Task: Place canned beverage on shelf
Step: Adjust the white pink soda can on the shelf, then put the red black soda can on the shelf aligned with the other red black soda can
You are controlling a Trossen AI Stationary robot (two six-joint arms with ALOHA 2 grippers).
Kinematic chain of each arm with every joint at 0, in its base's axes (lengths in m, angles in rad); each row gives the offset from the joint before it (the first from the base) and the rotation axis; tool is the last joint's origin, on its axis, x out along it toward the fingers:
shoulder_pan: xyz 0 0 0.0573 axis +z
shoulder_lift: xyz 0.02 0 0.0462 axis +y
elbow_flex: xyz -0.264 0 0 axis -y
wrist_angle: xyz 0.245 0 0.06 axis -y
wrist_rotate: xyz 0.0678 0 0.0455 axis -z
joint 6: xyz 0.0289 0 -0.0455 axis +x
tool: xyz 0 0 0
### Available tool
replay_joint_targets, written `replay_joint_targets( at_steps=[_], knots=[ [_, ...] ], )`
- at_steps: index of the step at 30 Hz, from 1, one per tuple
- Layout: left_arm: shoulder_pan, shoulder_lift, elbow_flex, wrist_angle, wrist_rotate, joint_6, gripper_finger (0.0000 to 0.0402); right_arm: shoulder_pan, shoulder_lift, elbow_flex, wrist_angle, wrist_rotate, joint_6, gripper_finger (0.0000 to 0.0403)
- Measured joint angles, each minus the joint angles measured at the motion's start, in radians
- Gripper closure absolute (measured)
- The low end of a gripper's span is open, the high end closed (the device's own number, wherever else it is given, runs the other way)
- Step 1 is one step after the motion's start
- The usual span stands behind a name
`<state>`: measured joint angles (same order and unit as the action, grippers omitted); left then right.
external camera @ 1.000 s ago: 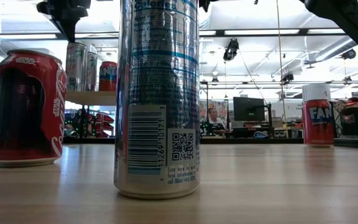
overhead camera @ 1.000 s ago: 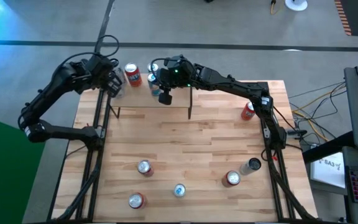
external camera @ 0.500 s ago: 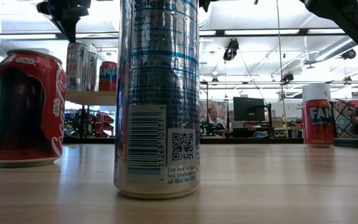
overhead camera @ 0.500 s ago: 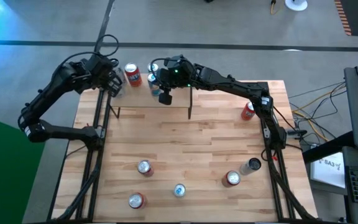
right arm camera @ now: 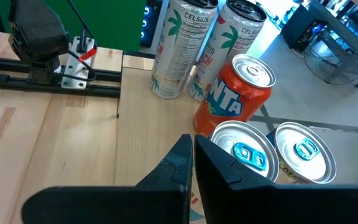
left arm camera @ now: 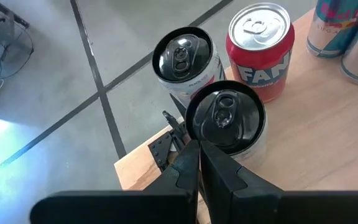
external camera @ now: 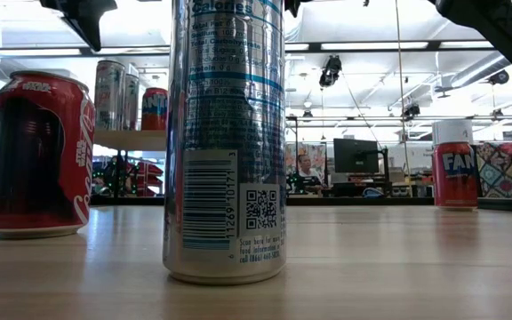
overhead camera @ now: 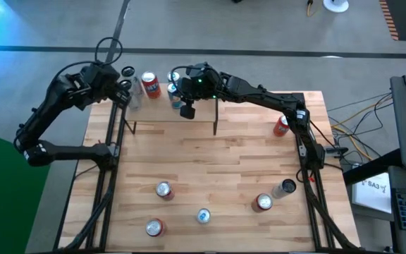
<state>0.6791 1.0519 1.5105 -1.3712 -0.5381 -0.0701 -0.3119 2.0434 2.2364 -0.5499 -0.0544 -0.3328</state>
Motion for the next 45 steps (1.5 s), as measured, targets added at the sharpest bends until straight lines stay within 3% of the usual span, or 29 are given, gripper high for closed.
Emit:
replay_joint_targets(
  at_steps=[12, 20, 24, 35, 45],
  knots=[
    [-0.002, 0.045, 0.0, 0.033, -0.025, 0.021, 0.0402, 0.0, -0.001, 0.0, -0.003, 0.0, 0.008, 0.0394],
    [-0.045, -0.039, 0.0, 0.144, 0.002, -0.01, 0.0402, 0.001, -0.034, 0.0, -0.016, 0.002, 0.008, 0.0394],
    [-0.145, -0.103, -0.034, 0.242, 0.024, -0.043, 0.0402, 0.01, -0.051, 0.0, -0.052, 0.001, 0.019, 0.0394],
    [-0.494, -0.213, -0.277, 0.559, 0.026, -0.07, 0.0402, 0.103, -0.112, 0.0, -0.241, -0.002, 0.053, 0.0394],
    [-0.707, -0.24, -0.434, 0.805, 0.012, -0.034, 0.0402, 0.21, -0.165, 0.0, -0.545, -0.004, 0.251, 0.0394]
  ],
)
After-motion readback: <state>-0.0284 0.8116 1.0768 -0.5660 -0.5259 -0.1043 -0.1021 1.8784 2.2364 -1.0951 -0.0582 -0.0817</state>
